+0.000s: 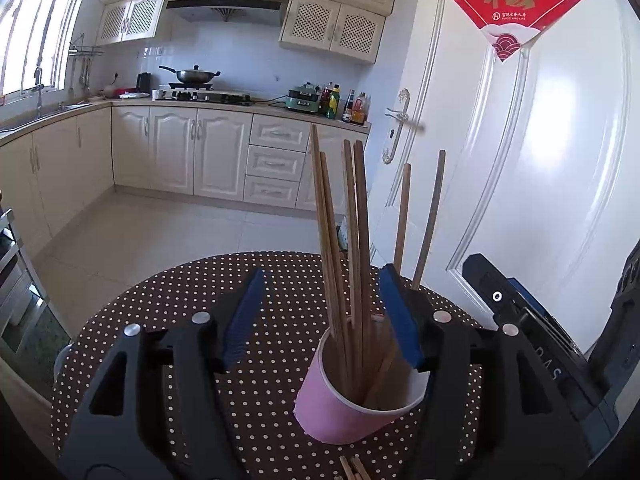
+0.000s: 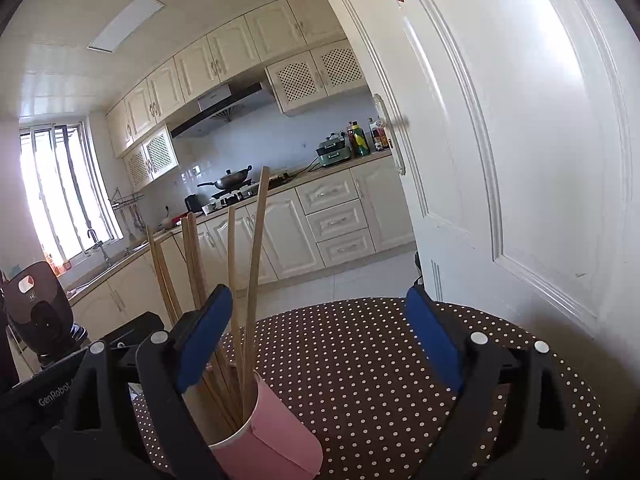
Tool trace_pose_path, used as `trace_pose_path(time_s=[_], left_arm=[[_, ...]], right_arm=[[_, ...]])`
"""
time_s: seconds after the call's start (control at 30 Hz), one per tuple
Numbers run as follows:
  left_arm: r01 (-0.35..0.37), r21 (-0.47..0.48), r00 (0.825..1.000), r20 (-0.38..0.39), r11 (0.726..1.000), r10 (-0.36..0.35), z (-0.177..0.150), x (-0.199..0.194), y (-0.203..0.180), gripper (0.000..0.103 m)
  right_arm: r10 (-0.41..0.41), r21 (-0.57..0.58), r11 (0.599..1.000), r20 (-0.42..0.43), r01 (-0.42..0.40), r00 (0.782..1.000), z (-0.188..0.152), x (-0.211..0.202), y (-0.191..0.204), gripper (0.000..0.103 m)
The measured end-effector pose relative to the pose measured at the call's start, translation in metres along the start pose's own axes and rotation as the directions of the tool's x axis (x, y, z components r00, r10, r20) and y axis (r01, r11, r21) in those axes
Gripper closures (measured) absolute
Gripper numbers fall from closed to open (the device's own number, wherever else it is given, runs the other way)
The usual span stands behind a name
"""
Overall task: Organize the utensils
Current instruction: 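Move both open tools back toward the loose chopsticks on the table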
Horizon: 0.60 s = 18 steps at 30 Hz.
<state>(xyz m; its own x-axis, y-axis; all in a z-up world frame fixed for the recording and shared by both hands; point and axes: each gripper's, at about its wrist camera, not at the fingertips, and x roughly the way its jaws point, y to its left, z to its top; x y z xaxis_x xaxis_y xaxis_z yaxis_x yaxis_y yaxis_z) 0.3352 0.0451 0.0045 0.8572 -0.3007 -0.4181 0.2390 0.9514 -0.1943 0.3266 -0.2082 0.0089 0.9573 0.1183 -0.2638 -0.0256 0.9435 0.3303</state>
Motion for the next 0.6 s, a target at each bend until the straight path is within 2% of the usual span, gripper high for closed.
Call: trace_pose_path(time_s=[0.1,0.27,0.43,0.6], left_arm=[[-0.007,-0.007,1.0,0.012,1.0,0.007,-0.001,-0.003,0.002,0.036],[-0.033,0.013,0.998,0.044,0.999,0.033,-0.003,-0.013,0.003,0.035],[-0.047,0.053,0.997,0.06,0.997,0.044,-0.008,-0.021,0.005,0.035],[-0.035,0.063,0.996,0.082,0.997,0.03,-0.009,-0.031,0.005,0.035]], right_arm=[[-0.009,0.005,1.0,0.02,0.009,1.0,-0.001,-0.006,-0.003,0.014],[-0.031,0.005,0.999,0.045,0.031,0.999,-0.002,-0.01,-0.009,0.012],[-0.02,-0.004,1.0,0.046,0.02,0.999,-0.002,-0.014,-0.007,0.012],[-0.029,-0.019,0.999,0.058,0.03,0.998,-0.005,-0.022,-0.011,0.012]])
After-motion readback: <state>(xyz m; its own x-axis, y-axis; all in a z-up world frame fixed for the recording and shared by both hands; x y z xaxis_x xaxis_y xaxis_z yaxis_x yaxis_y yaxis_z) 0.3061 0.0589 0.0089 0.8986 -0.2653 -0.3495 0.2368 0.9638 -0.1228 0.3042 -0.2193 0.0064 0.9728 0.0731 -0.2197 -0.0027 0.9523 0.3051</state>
